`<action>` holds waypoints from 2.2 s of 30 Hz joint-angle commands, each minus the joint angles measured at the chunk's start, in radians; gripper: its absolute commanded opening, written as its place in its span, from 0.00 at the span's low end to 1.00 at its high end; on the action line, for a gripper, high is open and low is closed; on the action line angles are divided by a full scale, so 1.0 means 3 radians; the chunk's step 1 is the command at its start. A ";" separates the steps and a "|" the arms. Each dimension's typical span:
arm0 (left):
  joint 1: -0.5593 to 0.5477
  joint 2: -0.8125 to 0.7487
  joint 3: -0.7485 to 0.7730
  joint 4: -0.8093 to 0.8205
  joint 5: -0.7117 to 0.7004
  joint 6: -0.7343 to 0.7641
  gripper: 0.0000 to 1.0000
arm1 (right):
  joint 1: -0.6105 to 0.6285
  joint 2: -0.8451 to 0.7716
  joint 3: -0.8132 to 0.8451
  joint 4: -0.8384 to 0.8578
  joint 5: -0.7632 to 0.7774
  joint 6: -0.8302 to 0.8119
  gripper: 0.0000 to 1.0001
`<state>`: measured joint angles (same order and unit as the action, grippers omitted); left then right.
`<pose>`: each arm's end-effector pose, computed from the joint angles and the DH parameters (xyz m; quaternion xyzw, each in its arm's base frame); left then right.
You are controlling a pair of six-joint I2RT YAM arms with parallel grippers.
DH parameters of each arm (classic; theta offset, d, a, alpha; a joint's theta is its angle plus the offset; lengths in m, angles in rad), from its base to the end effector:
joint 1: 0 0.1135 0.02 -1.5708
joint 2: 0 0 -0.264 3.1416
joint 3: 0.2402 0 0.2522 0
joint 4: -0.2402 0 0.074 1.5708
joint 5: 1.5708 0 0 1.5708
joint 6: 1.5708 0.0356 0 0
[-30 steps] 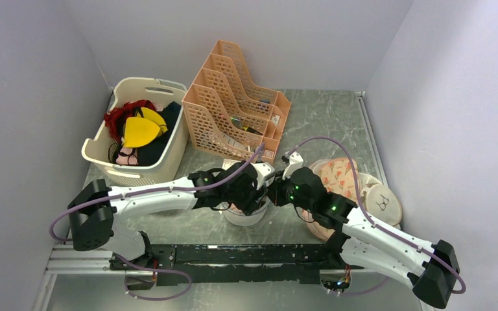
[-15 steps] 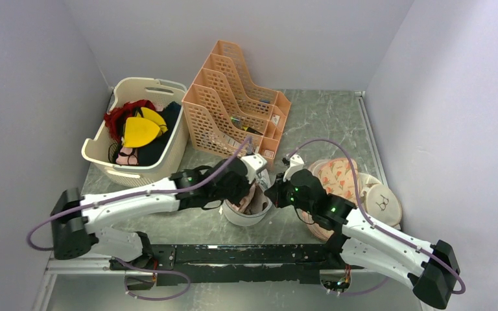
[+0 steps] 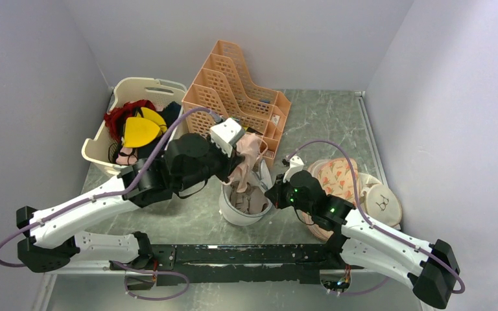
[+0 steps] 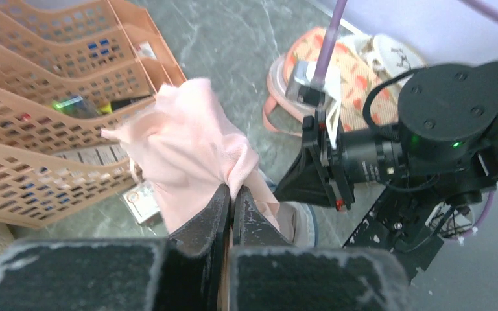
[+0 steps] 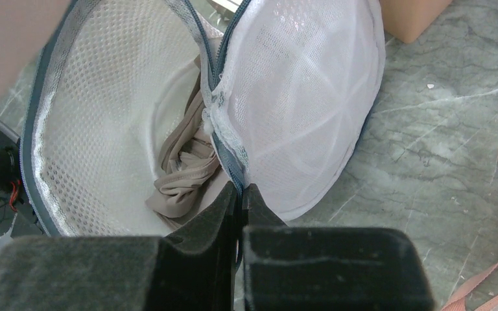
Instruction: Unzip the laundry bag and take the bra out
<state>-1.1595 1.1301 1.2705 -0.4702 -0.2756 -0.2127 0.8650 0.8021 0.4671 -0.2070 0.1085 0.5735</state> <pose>0.1064 -0.2197 0.4109 0.2963 0.7537 -0.2784 0.5164 0.1205 0.1354 0.2230 -0.0999 0.8640 0.2882 0.4007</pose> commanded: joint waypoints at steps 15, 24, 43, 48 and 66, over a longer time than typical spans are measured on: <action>0.1032 -0.0317 0.0424 -0.0206 -0.2063 0.0758 0.07 | -0.0004 -0.0038 0.0049 -0.0069 0.0068 -0.0010 0.00; 0.1635 -0.0331 0.0103 -0.0063 -0.2510 0.0494 0.07 | -0.0004 -0.0026 0.0050 -0.0057 0.0048 0.0001 0.00; 0.2188 -0.0574 -0.0436 -0.0240 -0.1838 -0.0258 1.00 | -0.0004 -0.0140 0.0080 -0.0194 0.0076 -0.0040 0.17; 0.2188 -0.0616 -0.0301 -0.0283 -0.0648 -0.0283 0.99 | -0.0005 -0.0194 0.0145 -0.0344 0.0157 -0.0058 0.29; 0.1773 -0.0438 -0.0939 0.0363 0.2176 -0.0419 0.99 | -0.0004 -0.0460 0.0048 -0.0472 0.0031 0.0117 0.43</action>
<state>-0.5625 1.0267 1.0302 -0.4606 0.2691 -0.3004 0.8650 0.6708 0.4969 -0.3573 0.1379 0.5907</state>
